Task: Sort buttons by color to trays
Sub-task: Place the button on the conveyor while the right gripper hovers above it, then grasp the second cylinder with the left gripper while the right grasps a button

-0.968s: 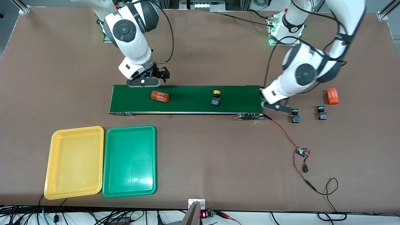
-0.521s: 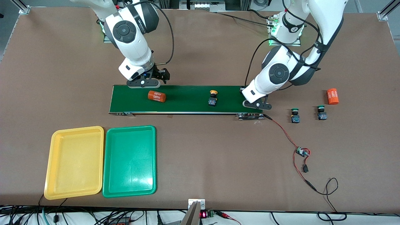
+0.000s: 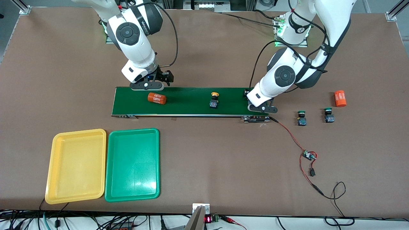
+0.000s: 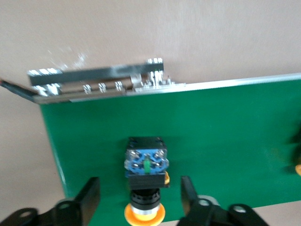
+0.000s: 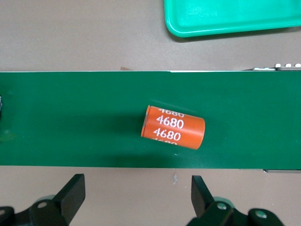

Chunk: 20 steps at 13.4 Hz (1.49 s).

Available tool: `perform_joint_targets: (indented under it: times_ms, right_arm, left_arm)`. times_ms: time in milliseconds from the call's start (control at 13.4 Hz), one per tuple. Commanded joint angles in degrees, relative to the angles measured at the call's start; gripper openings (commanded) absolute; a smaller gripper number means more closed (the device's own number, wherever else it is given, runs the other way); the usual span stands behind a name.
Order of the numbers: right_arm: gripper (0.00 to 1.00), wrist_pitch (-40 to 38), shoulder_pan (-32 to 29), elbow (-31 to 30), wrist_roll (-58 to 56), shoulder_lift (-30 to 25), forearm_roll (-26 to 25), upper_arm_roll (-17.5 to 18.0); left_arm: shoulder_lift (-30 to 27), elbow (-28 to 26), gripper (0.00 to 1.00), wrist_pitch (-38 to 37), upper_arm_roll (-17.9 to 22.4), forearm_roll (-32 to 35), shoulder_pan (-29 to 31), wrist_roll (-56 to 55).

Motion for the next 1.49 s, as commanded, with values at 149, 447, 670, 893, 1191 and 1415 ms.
perform_joint_targets:
  times_ms: [149,447,670,893,1191,1415]
  right_arm:
    - [1.00,-5.4,-0.7,0.6,-1.9,-0.6,-0.3,-0.3]
    - [1.00,-8.6,-1.4,1.6,-2.1,-0.5,-0.3,-0.3]
    - [1.00,-7.8,-1.7,1.8,-2.9,0.0,-0.6,-0.3]
    - [1.00,-3.7,-1.7,1.8,-2.9,0.4,-1.4,-0.3]
    - [1.00,-0.5,-3.2,1.9,-2.0,0.5,-0.5,-0.3]
    - [1.00,-0.6,-3.2,1.9,-1.0,0.6,0.1,-0.3]
  left_arm:
    - [-2.9,-0.3,1.00,-0.9,2.0,0.1,7.7,-0.3]
    - [-2.0,-0.2,1.00,-0.8,10.1,0.1,8.8,2.2]
    - [0.0,1.6,1.00,-0.3,15.5,2.1,8.9,7.2]
    - [1.9,4.4,1.00,-0.4,19.6,7.8,11.8,7.9]
    - [3.0,4.2,1.00,-0.8,19.5,8.7,23.9,23.1]
    - [4.3,2.9,1.00,-0.9,19.5,8.7,29.9,27.8]
